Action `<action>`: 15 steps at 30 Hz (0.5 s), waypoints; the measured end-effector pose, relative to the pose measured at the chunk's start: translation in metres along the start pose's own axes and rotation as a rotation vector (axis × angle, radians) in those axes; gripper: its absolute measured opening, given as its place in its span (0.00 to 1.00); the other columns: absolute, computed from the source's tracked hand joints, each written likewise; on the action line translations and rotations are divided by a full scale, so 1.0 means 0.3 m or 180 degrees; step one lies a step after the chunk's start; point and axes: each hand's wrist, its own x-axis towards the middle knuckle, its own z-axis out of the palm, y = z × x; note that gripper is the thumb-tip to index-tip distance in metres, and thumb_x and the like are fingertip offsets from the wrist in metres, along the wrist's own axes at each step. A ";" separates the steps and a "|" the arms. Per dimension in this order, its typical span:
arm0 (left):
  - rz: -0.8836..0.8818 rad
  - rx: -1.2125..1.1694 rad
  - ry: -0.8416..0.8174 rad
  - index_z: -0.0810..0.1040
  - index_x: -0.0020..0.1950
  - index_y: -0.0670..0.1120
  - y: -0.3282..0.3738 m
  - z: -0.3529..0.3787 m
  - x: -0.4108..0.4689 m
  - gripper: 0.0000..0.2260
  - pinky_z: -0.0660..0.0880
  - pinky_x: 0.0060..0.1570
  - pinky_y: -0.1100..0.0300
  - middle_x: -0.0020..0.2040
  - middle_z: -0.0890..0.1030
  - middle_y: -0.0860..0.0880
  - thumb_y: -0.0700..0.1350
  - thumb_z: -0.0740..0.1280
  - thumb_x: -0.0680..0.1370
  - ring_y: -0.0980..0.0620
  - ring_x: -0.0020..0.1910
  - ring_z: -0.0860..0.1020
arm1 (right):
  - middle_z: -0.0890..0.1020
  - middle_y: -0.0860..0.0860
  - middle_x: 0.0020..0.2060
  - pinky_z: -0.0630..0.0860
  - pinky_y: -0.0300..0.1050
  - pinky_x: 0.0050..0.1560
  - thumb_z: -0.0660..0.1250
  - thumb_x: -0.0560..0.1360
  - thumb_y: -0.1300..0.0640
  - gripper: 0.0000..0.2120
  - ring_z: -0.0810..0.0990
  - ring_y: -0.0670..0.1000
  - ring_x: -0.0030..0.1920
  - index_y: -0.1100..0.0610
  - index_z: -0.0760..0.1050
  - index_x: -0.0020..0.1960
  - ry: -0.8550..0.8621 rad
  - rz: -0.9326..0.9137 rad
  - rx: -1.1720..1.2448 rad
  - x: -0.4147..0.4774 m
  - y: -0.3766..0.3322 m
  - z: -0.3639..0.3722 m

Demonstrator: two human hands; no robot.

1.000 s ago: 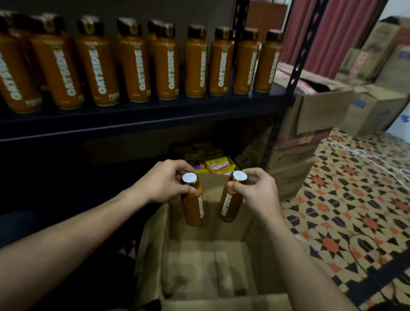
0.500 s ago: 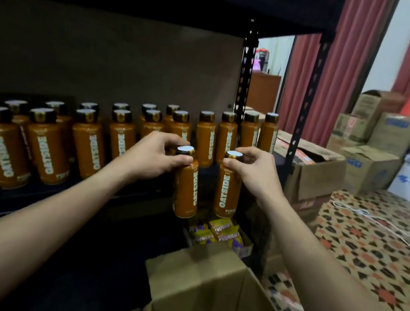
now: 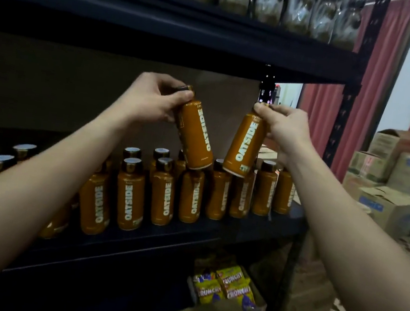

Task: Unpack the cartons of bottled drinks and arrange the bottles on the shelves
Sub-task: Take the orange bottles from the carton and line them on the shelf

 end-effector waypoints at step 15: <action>0.0050 0.0032 0.0112 0.74 0.67 0.49 -0.069 0.167 0.239 0.17 0.74 0.49 0.63 0.56 0.77 0.52 0.52 0.66 0.80 0.55 0.54 0.77 | 0.82 0.52 0.56 0.79 0.49 0.58 0.72 0.78 0.53 0.18 0.82 0.52 0.56 0.58 0.76 0.65 0.0114 -0.0086 -0.0570 0.269 0.068 0.076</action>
